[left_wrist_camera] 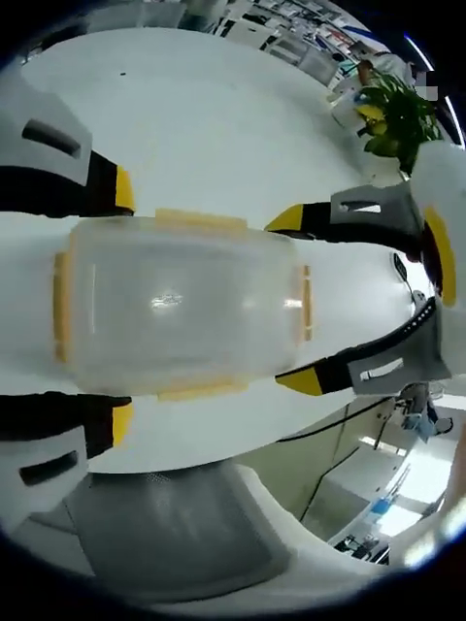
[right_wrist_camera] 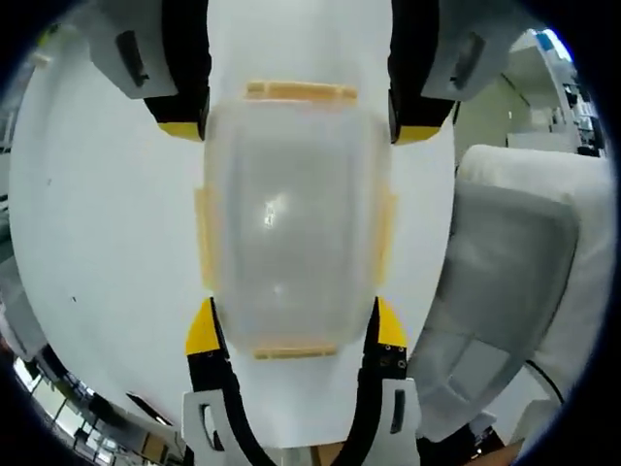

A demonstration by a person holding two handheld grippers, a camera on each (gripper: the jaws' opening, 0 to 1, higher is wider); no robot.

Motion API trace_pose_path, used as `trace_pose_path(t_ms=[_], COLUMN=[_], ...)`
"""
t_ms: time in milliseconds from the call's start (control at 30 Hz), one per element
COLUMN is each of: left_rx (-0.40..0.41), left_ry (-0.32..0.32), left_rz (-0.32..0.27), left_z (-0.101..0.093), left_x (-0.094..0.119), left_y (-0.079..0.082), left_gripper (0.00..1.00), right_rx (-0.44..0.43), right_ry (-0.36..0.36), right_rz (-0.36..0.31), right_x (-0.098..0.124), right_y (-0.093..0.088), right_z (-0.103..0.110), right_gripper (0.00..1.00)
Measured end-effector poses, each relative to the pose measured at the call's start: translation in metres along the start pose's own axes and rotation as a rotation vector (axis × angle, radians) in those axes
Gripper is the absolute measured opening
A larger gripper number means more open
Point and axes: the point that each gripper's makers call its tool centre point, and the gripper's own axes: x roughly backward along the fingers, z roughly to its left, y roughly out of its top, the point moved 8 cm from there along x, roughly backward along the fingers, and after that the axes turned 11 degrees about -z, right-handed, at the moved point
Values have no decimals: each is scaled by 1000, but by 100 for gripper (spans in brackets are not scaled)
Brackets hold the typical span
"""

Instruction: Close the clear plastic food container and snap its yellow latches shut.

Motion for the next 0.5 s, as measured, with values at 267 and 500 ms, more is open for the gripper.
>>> trace_pose_path(t_ms=[267, 500], left_rx=[-2, 1], left_ry=[-3, 0], left_rz=[0, 0], left_z=[2, 0], left_x=[5, 21], left_y=[-6, -27], left_gripper=[70, 70], right_rx=[-4, 5], right_ry=[-5, -7], right_rz=[10, -4], right_x=[-2, -13], right_y=[5, 31], right_z=[-2, -1], right_gripper=[71, 71])
